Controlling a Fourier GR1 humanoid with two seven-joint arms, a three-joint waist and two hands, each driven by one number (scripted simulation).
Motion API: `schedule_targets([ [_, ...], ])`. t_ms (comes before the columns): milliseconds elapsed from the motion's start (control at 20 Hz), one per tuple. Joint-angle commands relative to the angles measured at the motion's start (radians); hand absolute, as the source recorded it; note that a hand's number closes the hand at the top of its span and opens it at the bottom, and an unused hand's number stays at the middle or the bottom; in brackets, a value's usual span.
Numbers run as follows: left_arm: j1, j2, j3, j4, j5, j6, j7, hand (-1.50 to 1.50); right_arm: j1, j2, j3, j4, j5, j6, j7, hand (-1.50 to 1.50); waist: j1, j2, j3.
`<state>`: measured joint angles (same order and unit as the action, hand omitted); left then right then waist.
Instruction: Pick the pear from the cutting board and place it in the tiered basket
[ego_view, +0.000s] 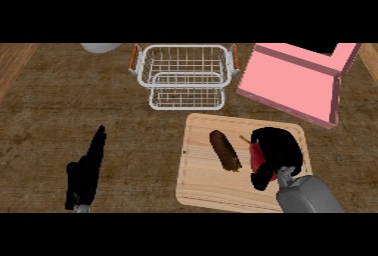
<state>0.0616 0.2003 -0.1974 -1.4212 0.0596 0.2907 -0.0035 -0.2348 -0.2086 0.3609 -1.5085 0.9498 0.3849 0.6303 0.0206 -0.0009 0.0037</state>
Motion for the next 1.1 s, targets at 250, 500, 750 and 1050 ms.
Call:
schedule_targets([
  [250, 0.027, -0.028, -0.008, 0.039, -0.025, 0.02, 0.009, 0.0, -0.108, -0.084, -0.197, -0.1, -0.211, 0.023, -0.275, 1.5, -0.023, 0.001, -0.003],
  [500, 0.051, 0.005, 0.033, 0.024, 0.015, -0.014, 0.018, 0.0, -0.119, -0.03, -0.361, -0.344, -0.382, 0.05, -0.175, 1.5, -0.046, -0.008, -0.004],
  [750, 0.027, 0.009, 0.008, -0.032, -0.019, -0.002, 0.077, 0.0, -0.279, -0.041, -0.417, -0.518, -0.42, 0.097, -0.035, 1.5, -0.029, -0.006, -0.004],
  [1050, 0.003, -0.022, 0.036, 0.082, -0.022, -0.018, -0.02, 0.0, -0.494, -0.096, -0.494, -0.534, -0.529, 0.203, 0.123, 1.5, -0.02, -0.001, -0.005],
])
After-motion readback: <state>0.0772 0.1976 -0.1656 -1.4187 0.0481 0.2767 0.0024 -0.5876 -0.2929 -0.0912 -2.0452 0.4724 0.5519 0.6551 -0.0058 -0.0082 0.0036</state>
